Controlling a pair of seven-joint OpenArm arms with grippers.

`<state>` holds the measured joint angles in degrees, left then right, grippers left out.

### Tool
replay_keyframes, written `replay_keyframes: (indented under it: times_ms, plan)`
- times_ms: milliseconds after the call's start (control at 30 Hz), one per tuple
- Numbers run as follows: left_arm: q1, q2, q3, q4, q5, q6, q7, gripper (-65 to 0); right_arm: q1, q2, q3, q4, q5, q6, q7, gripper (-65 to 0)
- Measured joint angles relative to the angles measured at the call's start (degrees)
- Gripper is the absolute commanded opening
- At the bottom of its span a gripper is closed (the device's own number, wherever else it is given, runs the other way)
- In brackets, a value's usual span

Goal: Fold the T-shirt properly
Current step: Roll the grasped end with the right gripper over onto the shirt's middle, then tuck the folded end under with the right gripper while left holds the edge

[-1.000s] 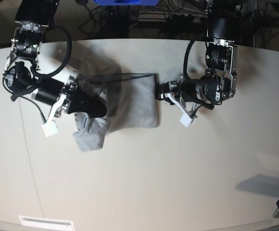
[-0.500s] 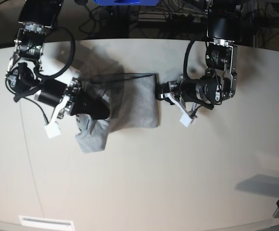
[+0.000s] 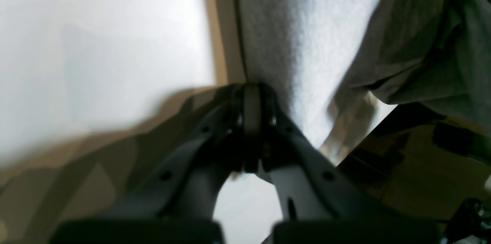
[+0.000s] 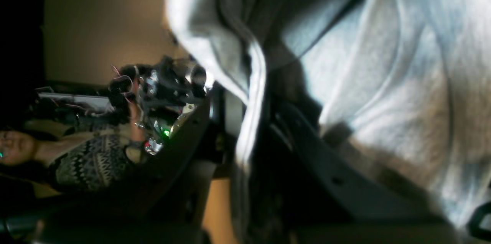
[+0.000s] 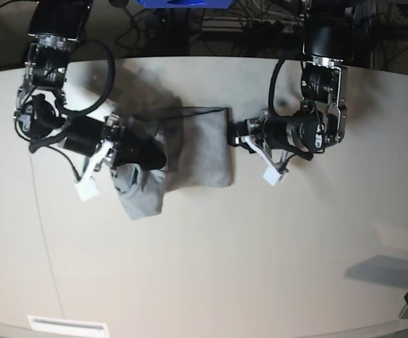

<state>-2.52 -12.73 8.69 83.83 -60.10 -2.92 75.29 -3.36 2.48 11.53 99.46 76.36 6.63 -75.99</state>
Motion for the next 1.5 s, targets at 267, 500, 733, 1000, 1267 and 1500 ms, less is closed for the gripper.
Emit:
replay_keyframes:
  times_ms: [267, 500, 733, 1000, 1267, 1500]
  plan:
    - [0.0, -0.02, 0.0, 0.07, 0.02, 0.0, 0.04, -65.0, 0.0, 0.35, -5.42, 0.0, -0.55, -6.75, 3.96, -64.1]
    - [0.02, -0.07, 0.0, 0.07, 0.02, 0.0, 0.02, -65.0, 0.0, 0.37, -7.13, 0.0, -4.68, -7.21, 4.79, -64.4]
    - [0.04, -0.13, 0.09, 0.07, -0.02, 0.0, -0.09, -65.0, 0.0, 0.33, -7.1, 0.0, -6.95, -7.23, 4.79, -64.1]
    - [0.04, -0.13, 0.09, 0.07, -0.02, 0.0, -0.07, -65.0, 0.0, 0.35, -7.13, 0.0, -6.95, -7.32, 4.76, -64.0]
    - [0.02, -0.13, 0.09, 0.07, 0.0, 0.0, -0.04, -65.0, -0.02, 0.33, -7.13, 0.0, -6.95, -7.32, 4.68, -59.1]
    - [0.02, -0.15, 0.09, 0.07, 0.0, 0.0, -0.04, -65.0, -0.48, 0.33, -7.13, 0.0, -6.91, -7.37, 4.52, -33.4]
